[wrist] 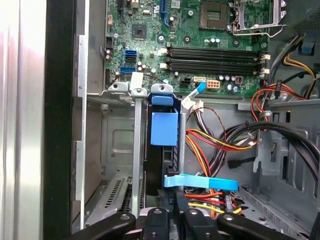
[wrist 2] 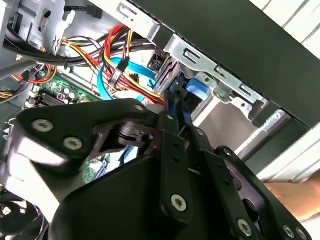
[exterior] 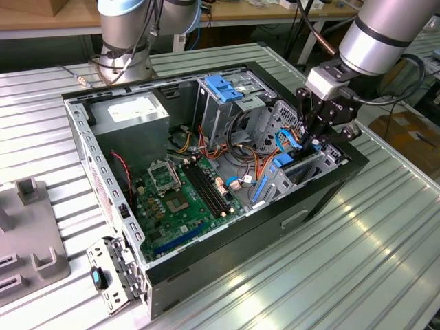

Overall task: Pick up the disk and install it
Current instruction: 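Insert the second disk wire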

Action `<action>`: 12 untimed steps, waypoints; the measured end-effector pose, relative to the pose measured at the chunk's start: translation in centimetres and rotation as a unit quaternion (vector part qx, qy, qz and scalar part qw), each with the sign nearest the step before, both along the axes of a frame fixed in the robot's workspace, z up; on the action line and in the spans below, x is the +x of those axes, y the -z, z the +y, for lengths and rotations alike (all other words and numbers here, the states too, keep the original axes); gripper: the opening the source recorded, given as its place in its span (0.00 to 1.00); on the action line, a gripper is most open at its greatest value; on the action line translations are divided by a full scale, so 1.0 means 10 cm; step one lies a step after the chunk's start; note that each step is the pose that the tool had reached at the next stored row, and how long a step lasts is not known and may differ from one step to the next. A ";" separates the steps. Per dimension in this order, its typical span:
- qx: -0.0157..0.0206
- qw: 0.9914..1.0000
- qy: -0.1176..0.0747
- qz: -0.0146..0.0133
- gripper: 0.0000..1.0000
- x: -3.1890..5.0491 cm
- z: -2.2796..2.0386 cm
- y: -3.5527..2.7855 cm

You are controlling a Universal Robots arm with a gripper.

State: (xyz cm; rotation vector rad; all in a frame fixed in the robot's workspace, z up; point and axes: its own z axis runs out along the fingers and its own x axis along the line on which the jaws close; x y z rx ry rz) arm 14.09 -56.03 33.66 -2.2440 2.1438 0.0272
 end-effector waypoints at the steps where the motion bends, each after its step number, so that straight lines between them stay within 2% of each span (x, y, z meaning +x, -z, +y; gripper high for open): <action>1: 0.000 1.000 0.000 0.000 0.18 0.000 0.000 -0.001; 2: -0.001 1.000 0.000 0.000 0.24 0.000 0.000 -0.008; 4: -0.001 1.000 0.000 0.000 0.24 0.000 0.000 -0.025; 5: -0.001 1.000 0.000 0.000 0.24 0.000 0.001 -0.072; 6: -0.001 1.000 0.000 0.000 0.24 0.000 0.002 -0.145; 7: -0.001 1.000 0.000 0.000 0.24 0.000 0.003 -0.268; 8: -0.001 1.000 0.000 0.000 0.24 0.000 0.004 -0.347; 9: -0.001 1.000 0.000 0.000 0.24 0.000 0.003 -0.392; 12: -0.001 1.000 0.000 0.000 0.24 -0.012 0.004 -0.399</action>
